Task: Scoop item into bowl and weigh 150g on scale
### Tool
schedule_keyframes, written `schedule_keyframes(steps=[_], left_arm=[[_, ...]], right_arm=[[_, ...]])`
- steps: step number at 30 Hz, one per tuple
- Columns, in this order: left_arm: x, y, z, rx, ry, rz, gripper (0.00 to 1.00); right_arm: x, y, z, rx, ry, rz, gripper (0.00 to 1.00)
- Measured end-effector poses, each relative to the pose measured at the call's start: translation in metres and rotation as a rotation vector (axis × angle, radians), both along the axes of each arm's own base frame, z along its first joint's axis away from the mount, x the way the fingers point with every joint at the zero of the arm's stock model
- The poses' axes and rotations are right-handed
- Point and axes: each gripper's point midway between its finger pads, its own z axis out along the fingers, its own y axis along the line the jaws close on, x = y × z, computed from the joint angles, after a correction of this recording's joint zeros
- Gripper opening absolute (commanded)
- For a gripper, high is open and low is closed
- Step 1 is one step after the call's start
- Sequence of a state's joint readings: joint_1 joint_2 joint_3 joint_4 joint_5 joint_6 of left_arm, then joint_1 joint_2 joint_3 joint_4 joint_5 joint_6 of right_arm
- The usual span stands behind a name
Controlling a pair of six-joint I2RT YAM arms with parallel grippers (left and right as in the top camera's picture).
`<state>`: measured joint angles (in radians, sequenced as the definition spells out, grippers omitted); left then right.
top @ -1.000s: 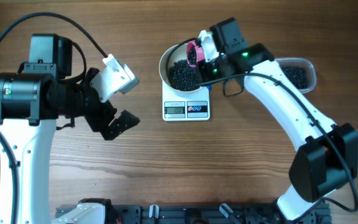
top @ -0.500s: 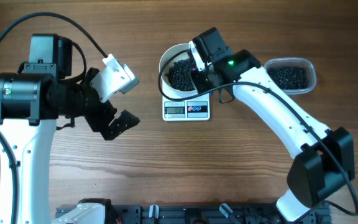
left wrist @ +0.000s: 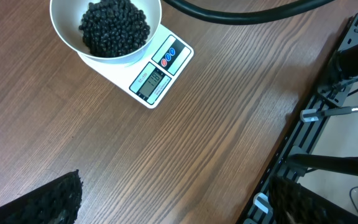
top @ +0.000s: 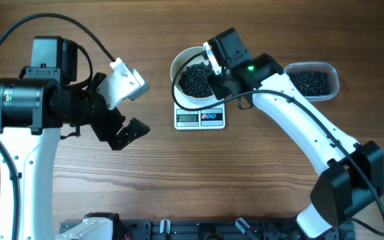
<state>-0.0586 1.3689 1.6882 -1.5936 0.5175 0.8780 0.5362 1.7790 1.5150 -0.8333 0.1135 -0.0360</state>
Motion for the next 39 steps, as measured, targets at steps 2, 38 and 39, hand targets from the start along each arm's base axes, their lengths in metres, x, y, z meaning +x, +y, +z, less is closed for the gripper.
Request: schedule_keyframes(steps=[2, 38, 39], left_arm=[[0.0000, 0.0000, 0.0000, 0.000, 0.000, 0.000, 1.00], [0.0000, 0.0000, 0.0000, 0.000, 0.000, 0.000, 1.00], [0.0000, 0.0000, 0.0000, 0.000, 0.000, 0.000, 1.00]], right_arm=[[0.0006, 0.0004, 0.0004, -0.003, -0.004, 0.009, 0.04], [-0.0018, 0.0066, 0.0011, -0.079, -0.034, 0.159, 0.04], [-0.0018, 0.0066, 0.0011, -0.079, -0.034, 0.160, 0.04]])
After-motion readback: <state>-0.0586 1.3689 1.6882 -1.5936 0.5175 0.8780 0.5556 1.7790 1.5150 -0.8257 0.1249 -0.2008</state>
